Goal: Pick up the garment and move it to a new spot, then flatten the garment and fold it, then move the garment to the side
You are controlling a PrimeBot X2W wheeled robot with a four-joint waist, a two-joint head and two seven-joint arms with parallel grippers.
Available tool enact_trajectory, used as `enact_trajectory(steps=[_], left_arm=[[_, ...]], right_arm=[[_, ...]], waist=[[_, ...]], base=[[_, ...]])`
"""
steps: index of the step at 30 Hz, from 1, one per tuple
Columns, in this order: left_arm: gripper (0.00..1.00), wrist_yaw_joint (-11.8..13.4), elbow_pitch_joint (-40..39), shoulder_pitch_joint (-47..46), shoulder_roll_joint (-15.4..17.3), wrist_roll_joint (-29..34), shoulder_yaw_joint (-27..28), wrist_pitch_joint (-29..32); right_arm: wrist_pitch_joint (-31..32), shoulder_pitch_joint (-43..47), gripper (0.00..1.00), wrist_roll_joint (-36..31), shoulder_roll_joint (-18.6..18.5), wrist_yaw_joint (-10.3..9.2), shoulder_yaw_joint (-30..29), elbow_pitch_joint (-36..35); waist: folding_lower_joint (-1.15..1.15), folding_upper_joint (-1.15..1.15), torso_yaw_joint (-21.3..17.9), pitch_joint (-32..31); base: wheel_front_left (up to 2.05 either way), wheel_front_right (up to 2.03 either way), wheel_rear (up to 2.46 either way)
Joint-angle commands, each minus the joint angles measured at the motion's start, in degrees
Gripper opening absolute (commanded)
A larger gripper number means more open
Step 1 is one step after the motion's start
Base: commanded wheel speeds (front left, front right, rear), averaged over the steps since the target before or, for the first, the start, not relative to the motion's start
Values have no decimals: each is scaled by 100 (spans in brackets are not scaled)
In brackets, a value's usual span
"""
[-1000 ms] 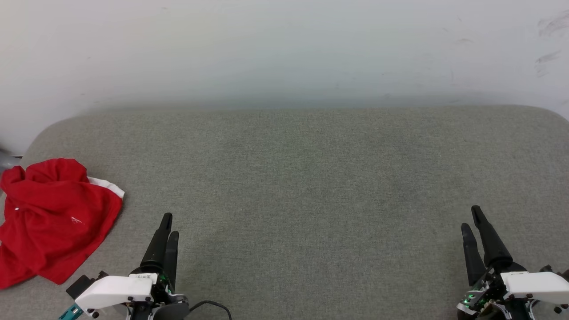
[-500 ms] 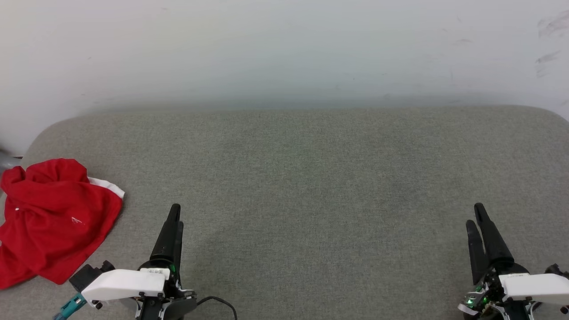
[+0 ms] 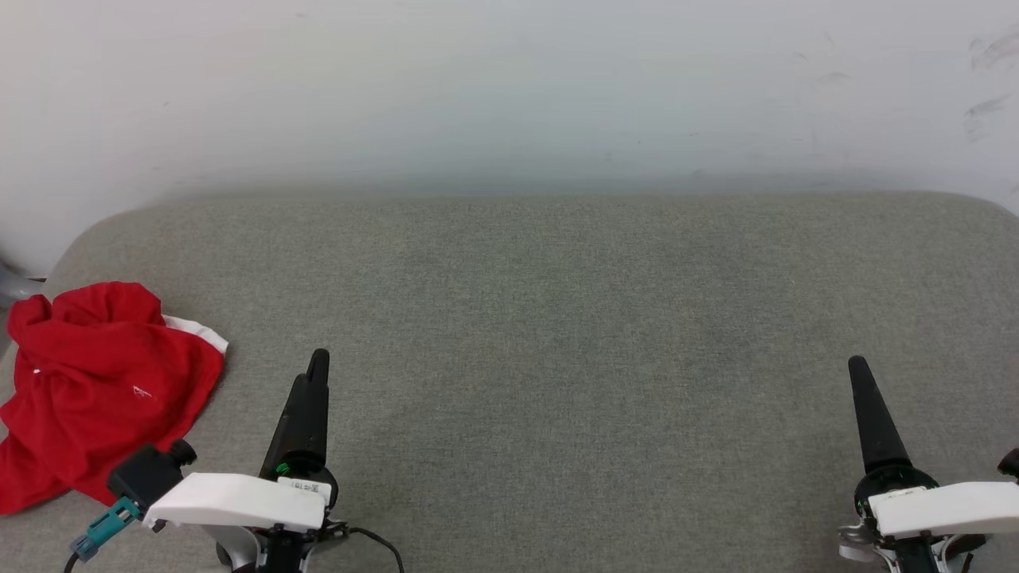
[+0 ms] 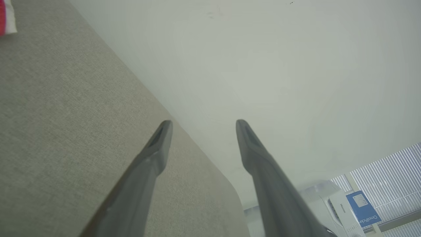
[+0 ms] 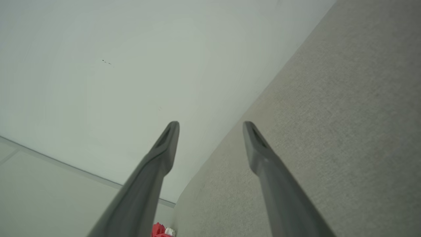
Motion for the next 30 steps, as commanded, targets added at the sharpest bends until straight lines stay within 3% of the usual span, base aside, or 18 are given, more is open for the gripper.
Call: enact_trajectory(steps=[1,15,30], left_arm=[[100,-1,-142,-22,11,318,5,-53],[100,67,-240,69,56,2617,-204,-303],[100,316,-256,134,282,3815,-483,-537]], right_arm=[[-61,-4,100,-340,-29,6,-20,-141],[-5,115,100,-2678,60,8,-31,-476],[109,271,100,-4109,158,10,-148,-780]], waist=[[-1,0,3,-1],[-1,0,32,-21],[-1,0,67,-73]], base=[[0,0,0],[0,0,0],[0,0,0]])
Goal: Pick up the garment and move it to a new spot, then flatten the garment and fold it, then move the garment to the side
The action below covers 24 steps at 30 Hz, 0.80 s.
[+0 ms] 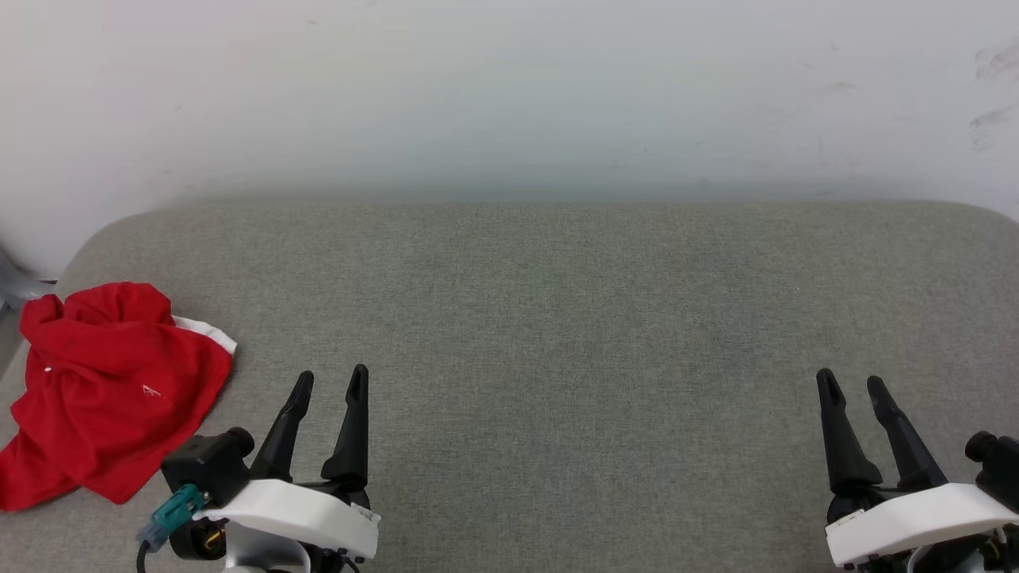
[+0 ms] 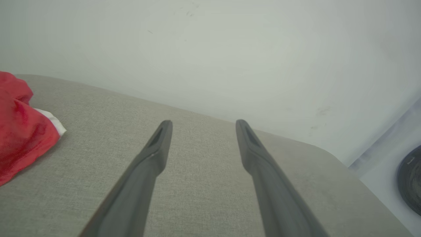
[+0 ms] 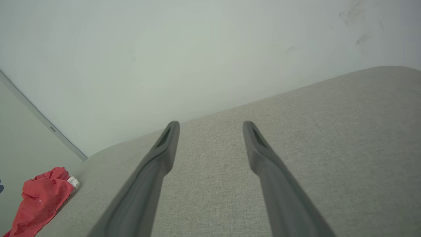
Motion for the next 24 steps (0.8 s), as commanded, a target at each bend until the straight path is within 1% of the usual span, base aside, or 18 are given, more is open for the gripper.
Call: enact_trajectory(steps=[1,12,24], left_arm=[[100,38,-79,5,72,190,-38,-68],[100,195,-48,30,222,847,-204,-216],[100,281,91,-15,281,1461,-327,-389]], right_arm=[[16,4,100,-206,6,9,-9,-128],[114,136,100,-1003,42,10,-92,-330],[164,258,100,-1740,67,11,-184,-532]], waist=[[0,0,6,-5],[0,0,33,-29],[0,0,66,-22]], base=[[0,0,0],[0,0,0],[0,0,0]])
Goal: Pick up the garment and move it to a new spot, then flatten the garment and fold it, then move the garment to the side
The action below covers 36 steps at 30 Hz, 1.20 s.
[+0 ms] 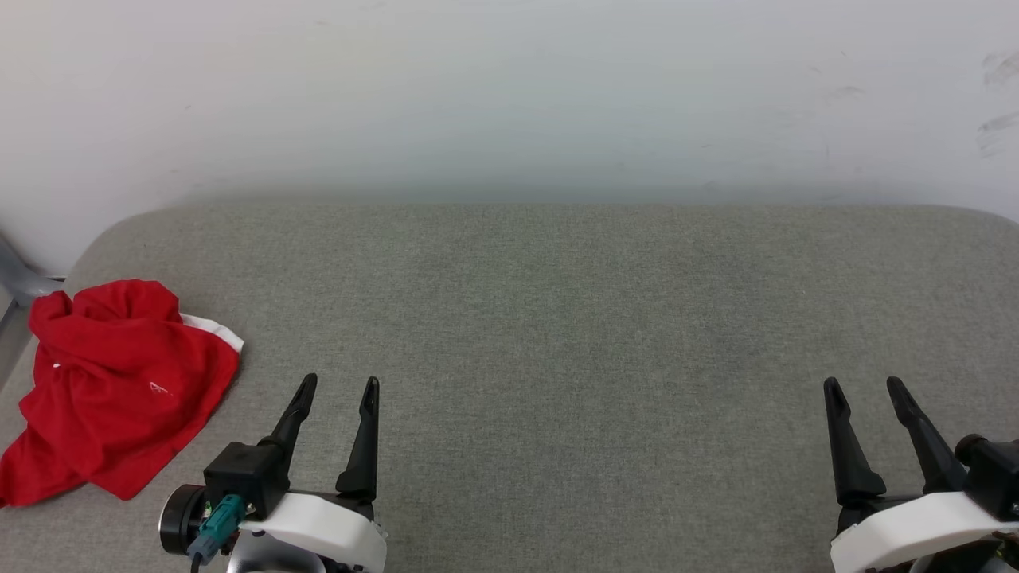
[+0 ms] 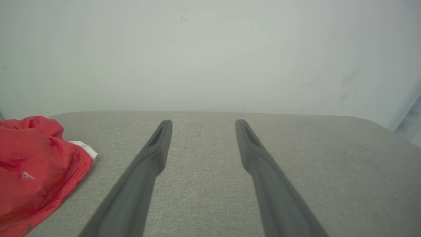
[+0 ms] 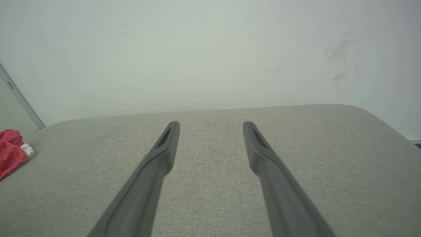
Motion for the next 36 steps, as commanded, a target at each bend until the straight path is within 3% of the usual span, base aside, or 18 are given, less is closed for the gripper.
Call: enact_trajectory(steps=[1,18,28,36], left_arm=[[100,24,-10,-30,18,147,-21,-60],[100,-200,141,-56,-210,499,129,-249],[100,-327,280,-131,-268,822,375,-357],[100,-362,433,-105,-309,727,595,-342]], right_arm=[[-22,59,100,-117,9,10,-13,-81],[-159,115,100,-580,18,12,-59,-154],[-286,88,100,-867,22,7,20,-131],[-377,-40,100,-772,20,6,117,-13]], waist=[[0,0,5,-1],[0,0,209,22],[0,0,962,40],[0,0,1458,89]], base=[[0,0,0],[0,0,0],[0,0,0],[0,0,0]])
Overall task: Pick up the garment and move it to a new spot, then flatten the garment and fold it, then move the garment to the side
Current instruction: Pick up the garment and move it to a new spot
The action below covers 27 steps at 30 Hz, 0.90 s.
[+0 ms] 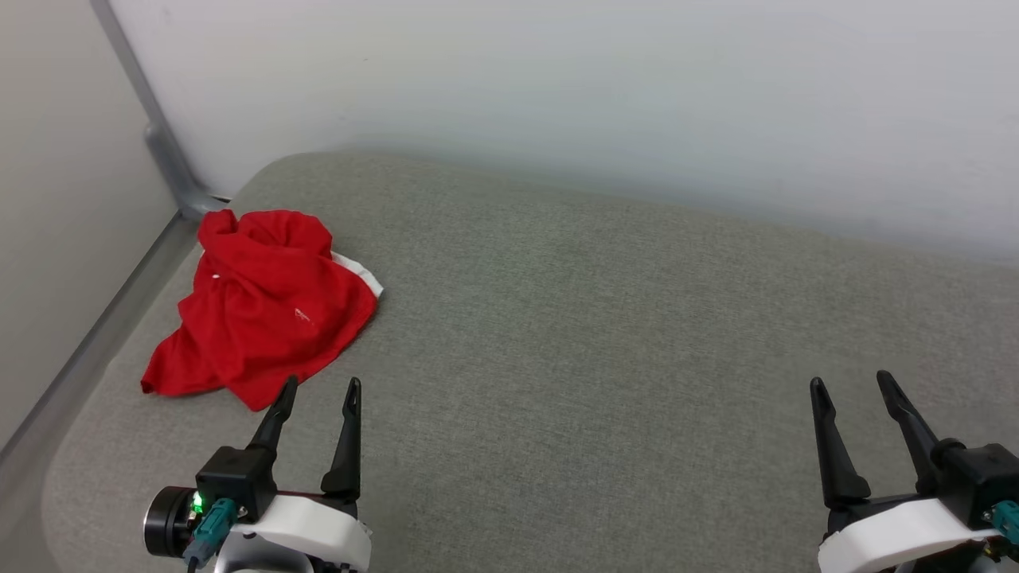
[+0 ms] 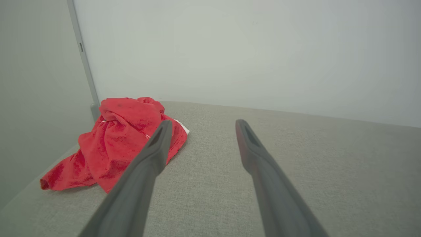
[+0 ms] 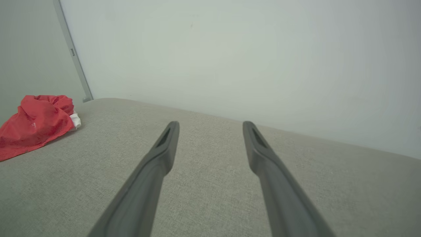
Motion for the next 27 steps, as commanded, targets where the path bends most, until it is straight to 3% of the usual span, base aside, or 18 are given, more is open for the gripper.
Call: enact_trajectory(steps=[1,17,27], left_arm=[[100,-14,42,-10,-15,-12,53,-14],[100,-63,69,-122,-91,77,210,-14],[100,-31,105,-489,-122,-114,504,-14]], right_arm=[[-46,-93,100,28,9,-3,13,38],[-115,-191,100,38,7,-3,111,134],[14,-490,100,-96,7,-3,158,-4]], waist=[[0,0,213,36],[0,0,722,140],[0,0,471,703]], base=[[0,0,0],[0,0,0],[0,0,0]])
